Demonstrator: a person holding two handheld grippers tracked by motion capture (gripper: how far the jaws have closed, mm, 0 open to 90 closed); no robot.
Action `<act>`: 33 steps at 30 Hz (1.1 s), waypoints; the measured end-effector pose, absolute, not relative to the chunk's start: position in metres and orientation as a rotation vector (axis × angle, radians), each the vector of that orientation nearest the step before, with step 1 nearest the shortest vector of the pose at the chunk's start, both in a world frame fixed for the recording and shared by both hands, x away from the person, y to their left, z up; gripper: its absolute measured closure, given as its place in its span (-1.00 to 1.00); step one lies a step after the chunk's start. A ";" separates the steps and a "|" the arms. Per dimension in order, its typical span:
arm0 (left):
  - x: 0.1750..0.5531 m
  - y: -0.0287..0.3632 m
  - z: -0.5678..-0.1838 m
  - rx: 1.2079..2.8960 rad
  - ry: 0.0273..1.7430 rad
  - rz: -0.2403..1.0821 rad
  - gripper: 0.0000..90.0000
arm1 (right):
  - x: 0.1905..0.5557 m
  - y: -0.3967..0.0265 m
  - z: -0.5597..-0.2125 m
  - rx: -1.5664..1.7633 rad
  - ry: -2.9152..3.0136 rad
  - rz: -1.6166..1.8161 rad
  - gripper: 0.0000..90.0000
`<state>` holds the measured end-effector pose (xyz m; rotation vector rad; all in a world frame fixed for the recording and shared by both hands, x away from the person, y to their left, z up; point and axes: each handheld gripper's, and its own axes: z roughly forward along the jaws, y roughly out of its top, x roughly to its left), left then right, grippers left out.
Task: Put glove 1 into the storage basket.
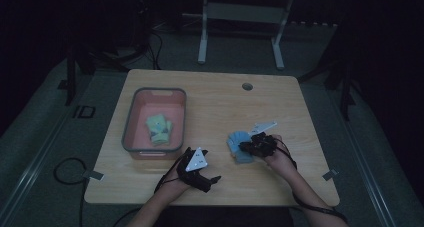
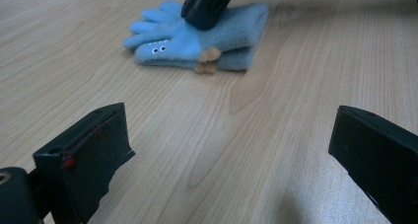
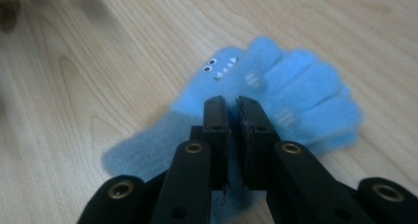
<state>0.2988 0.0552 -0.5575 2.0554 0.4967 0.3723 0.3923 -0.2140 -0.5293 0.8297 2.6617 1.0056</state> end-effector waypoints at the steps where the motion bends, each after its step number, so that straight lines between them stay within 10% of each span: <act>1: 0.299 0.055 -0.558 2.055 0.497 0.367 -0.95 | 0.393 -0.214 -0.531 0.836 2.662 1.009 0.82; 15: 0.298 0.049 -0.554 2.059 0.527 0.382 -0.92 | 0.383 -0.228 -0.510 0.863 2.570 1.100 0.13; 23: 0.298 0.049 -0.552 2.070 0.562 0.365 -0.91 | 0.384 -0.244 -0.512 0.975 2.528 1.206 -0.62; 33: 0.299 0.048 -0.551 2.080 0.561 0.340 -0.91 | 0.385 -0.264 -0.512 0.968 2.481 1.229 -0.62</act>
